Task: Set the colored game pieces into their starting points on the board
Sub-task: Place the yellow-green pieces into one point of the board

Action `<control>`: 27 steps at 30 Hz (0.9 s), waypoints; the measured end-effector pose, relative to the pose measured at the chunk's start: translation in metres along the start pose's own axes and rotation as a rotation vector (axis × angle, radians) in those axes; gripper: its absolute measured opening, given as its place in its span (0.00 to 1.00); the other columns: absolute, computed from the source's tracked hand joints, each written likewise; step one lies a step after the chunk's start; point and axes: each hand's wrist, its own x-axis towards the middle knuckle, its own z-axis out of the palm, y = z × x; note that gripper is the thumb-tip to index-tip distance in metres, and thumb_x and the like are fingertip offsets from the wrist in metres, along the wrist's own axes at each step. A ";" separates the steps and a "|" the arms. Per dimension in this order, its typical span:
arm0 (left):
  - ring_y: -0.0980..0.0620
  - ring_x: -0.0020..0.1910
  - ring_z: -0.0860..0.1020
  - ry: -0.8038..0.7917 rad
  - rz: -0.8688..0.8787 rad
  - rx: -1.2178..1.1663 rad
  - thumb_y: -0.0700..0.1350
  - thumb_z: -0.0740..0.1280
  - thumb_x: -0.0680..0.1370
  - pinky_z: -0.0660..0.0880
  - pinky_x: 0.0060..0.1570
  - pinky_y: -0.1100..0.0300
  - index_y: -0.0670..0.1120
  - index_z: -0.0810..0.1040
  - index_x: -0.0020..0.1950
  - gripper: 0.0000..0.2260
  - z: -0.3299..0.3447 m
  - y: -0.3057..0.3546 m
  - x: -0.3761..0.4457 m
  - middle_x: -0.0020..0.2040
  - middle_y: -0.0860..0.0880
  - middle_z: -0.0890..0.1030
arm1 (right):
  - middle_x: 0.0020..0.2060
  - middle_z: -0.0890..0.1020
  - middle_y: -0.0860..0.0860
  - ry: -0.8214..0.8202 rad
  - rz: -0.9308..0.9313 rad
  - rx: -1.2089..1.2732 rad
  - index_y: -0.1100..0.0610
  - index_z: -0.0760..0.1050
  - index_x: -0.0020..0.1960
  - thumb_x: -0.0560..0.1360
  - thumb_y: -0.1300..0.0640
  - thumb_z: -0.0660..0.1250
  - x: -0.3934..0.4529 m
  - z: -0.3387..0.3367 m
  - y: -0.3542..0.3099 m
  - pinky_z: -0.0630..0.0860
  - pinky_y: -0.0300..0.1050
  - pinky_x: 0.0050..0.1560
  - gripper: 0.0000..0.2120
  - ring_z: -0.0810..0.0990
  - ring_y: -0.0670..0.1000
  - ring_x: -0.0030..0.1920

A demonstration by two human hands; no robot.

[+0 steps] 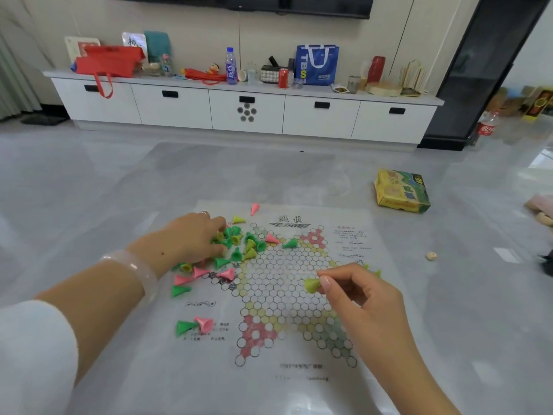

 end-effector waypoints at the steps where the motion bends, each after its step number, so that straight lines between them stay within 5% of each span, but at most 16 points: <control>1: 0.50 0.53 0.74 -0.018 0.003 0.018 0.57 0.61 0.76 0.73 0.54 0.56 0.49 0.65 0.66 0.22 0.000 0.000 0.001 0.59 0.47 0.73 | 0.36 0.84 0.42 -0.004 -0.005 0.000 0.47 0.80 0.37 0.72 0.61 0.68 0.000 -0.001 -0.001 0.75 0.31 0.41 0.10 0.81 0.41 0.40; 6: 0.50 0.50 0.75 -0.027 0.000 0.076 0.49 0.61 0.77 0.75 0.51 0.57 0.47 0.67 0.63 0.16 0.000 0.003 0.005 0.53 0.47 0.75 | 0.35 0.84 0.42 0.002 -0.025 -0.001 0.48 0.80 0.37 0.72 0.61 0.68 0.000 -0.003 -0.002 0.74 0.29 0.41 0.10 0.81 0.41 0.39; 11: 0.50 0.40 0.73 0.062 0.015 0.180 0.44 0.55 0.80 0.73 0.39 0.59 0.44 0.68 0.58 0.09 0.014 0.001 0.012 0.36 0.52 0.68 | 0.35 0.83 0.41 -0.009 -0.044 -0.038 0.49 0.80 0.38 0.72 0.62 0.68 0.000 -0.004 0.000 0.74 0.29 0.41 0.09 0.80 0.41 0.40; 19: 0.51 0.32 0.70 0.169 -0.024 0.271 0.40 0.55 0.79 0.66 0.32 0.61 0.45 0.66 0.49 0.02 0.006 0.003 0.008 0.34 0.51 0.67 | 0.35 0.83 0.40 -0.001 -0.053 -0.049 0.47 0.79 0.38 0.72 0.61 0.68 0.001 -0.005 0.000 0.73 0.29 0.41 0.10 0.80 0.40 0.40; 22: 0.49 0.32 0.73 0.310 -0.057 0.074 0.46 0.56 0.80 0.69 0.33 0.58 0.43 0.68 0.50 0.07 -0.003 -0.004 0.004 0.39 0.47 0.76 | 0.35 0.83 0.40 0.007 -0.048 -0.041 0.47 0.79 0.38 0.72 0.61 0.68 0.001 -0.006 0.000 0.74 0.28 0.40 0.10 0.81 0.41 0.40; 27: 0.51 0.27 0.70 0.468 -0.161 -0.728 0.47 0.60 0.79 0.67 0.27 0.61 0.45 0.71 0.47 0.06 -0.013 0.014 -0.020 0.41 0.47 0.80 | 0.36 0.84 0.40 0.035 -0.005 -0.025 0.49 0.79 0.39 0.72 0.60 0.68 0.003 -0.011 0.004 0.75 0.29 0.38 0.08 0.81 0.41 0.40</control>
